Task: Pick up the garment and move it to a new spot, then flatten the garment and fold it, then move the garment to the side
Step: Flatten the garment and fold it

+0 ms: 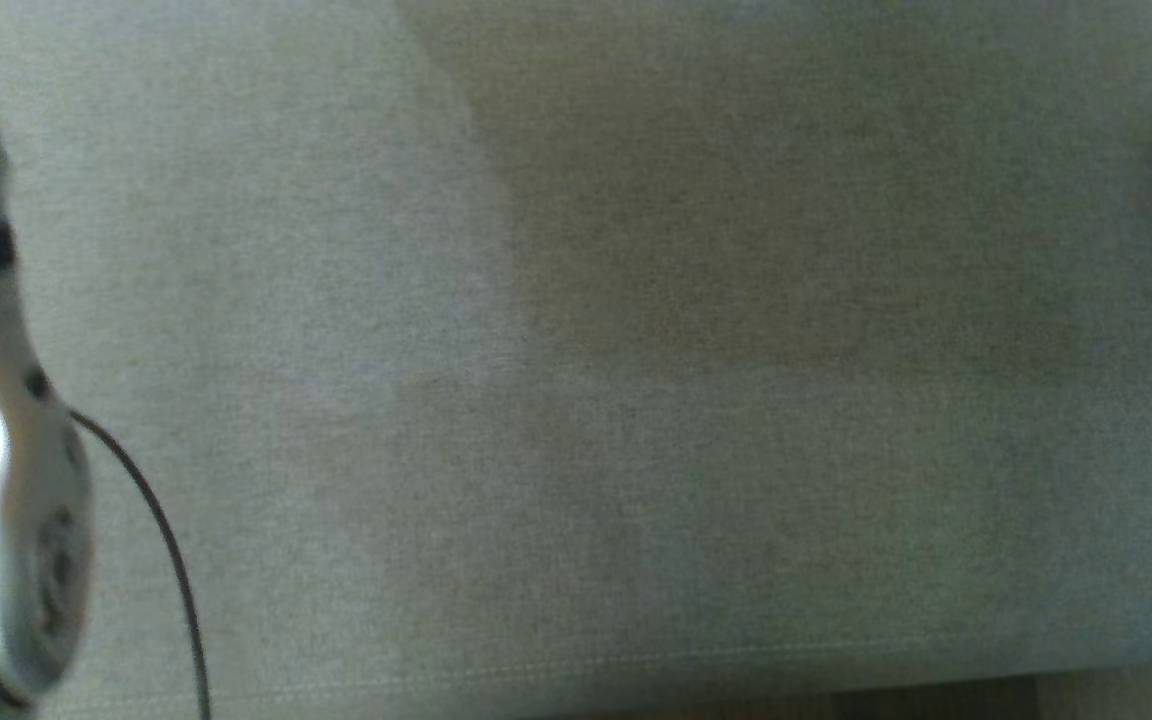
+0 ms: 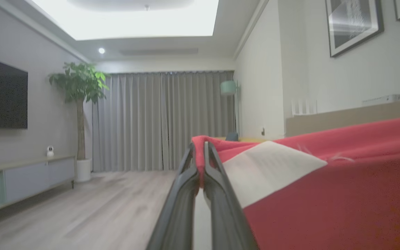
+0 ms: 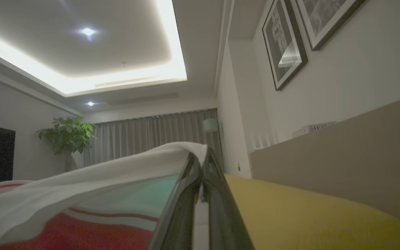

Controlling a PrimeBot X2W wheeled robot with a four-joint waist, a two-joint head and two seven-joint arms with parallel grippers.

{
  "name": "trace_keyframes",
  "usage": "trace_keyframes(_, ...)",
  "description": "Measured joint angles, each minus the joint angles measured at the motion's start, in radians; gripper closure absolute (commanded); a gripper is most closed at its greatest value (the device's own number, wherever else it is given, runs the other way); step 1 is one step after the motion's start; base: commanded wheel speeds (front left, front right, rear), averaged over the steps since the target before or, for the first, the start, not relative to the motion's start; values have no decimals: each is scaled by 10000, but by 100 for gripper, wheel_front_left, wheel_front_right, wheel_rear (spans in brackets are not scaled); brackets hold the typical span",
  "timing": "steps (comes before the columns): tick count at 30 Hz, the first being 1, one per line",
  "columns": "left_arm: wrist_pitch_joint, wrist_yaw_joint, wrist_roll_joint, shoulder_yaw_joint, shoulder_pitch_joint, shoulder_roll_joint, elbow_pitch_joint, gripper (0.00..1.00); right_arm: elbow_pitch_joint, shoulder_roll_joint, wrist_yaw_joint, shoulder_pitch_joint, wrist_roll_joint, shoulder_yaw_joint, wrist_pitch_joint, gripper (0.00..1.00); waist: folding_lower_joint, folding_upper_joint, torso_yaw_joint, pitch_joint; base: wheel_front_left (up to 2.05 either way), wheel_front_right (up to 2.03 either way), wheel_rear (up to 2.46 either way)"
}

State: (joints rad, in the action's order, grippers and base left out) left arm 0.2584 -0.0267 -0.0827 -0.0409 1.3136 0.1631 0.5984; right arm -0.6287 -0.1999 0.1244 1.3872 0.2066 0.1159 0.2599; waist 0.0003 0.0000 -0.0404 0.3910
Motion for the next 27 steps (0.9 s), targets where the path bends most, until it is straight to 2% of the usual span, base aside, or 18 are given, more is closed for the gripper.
trace_keyframes(2, -2, 0, -65, 104, -371, -61, 75, 100, -90, 54, 0, -376, 42, -107, -2, 100, 0, 0, -35, 53, 0, 0, 0)
trace_keyframes(6, -17, 6, -589, 546, -2763, -598, 483, 100, -401, 102, 0, -2530, 556, -748, -8, 100, 0, 0, -27, 79, 0, 0, 0)
trace_keyframes(13, -19, 102, -1116, 1118, -6502, -1354, 878, 100, -217, 157, 0, -6080, 2376, -2265, -19, 100, -3, 0, -108, -396, 0, 0, 0)
trace_keyframes(20, -19, 0, -1724, 1104, -8999, -1409, 1066, 100, 454, -205, 0, -8932, 3659, -3716, -25, 100, -3, 1, -378, -1179, 0, 0, 0)
trace_keyframes(27, -21, -286, -2518, 491, -10622, -1398, 913, 100, 546, -372, 0, -11002, 4011, -3986, -157, 100, -4, 1, -573, -2208, 0, 0, 0)
